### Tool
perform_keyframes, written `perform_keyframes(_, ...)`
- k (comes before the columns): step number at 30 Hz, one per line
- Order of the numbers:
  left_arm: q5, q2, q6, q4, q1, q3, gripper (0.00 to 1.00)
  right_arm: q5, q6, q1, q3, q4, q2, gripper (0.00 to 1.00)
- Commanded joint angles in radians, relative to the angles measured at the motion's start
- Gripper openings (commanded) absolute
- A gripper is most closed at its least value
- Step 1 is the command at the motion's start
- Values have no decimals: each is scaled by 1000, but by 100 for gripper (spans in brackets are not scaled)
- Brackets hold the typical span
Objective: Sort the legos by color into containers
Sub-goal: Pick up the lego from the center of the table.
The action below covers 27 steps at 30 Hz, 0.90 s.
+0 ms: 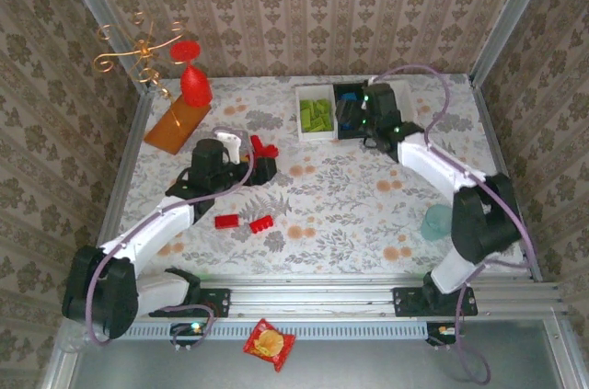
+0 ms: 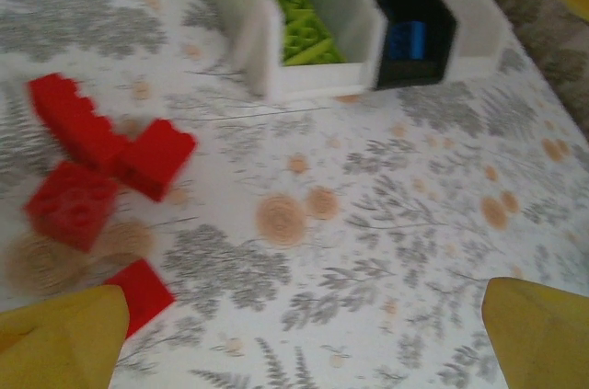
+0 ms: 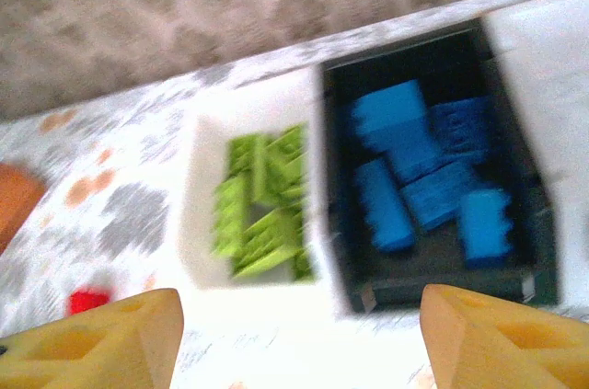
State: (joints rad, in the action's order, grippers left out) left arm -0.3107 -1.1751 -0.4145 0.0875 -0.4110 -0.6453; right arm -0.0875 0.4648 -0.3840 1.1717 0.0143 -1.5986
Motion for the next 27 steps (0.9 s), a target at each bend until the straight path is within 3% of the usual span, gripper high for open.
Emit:
perform_keyframes(1,39,-3,-2,-58,46,26,99,28,-90,-110,-115,-57,44,72)
perform_keyframes(6,90,-6,-18,-105,91,58,98,33,-185,-284,-197,-123,26,76)
perform_keyframes(12,137,29,-64,-159,143,110,98,81,-228,-357,-148,-219,-150,77)
perform_keyframes(19,133,87,-117,-149,181,164,98,41,-251,-365,65,-234,-427,77)
perform_keyframes(27,107,130,-115,-134,184,169,98,56,-228,-316,252,-202,-603,71)
